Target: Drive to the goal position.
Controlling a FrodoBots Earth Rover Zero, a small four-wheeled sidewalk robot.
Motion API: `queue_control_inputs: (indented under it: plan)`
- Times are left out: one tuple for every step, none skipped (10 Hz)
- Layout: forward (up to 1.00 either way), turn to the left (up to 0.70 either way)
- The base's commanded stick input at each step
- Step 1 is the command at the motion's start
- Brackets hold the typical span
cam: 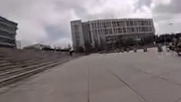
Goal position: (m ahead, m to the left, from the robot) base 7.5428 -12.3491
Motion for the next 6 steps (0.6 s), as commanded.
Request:
queue_control_inputs:
  plan:
    - [0.70, 0.00]
    - [0.70, 0.00]
    - [0.70, 0.00]
    - [0.70, -0.05]
    - [0.70, -0.17]
    - [0.70, 0.00]
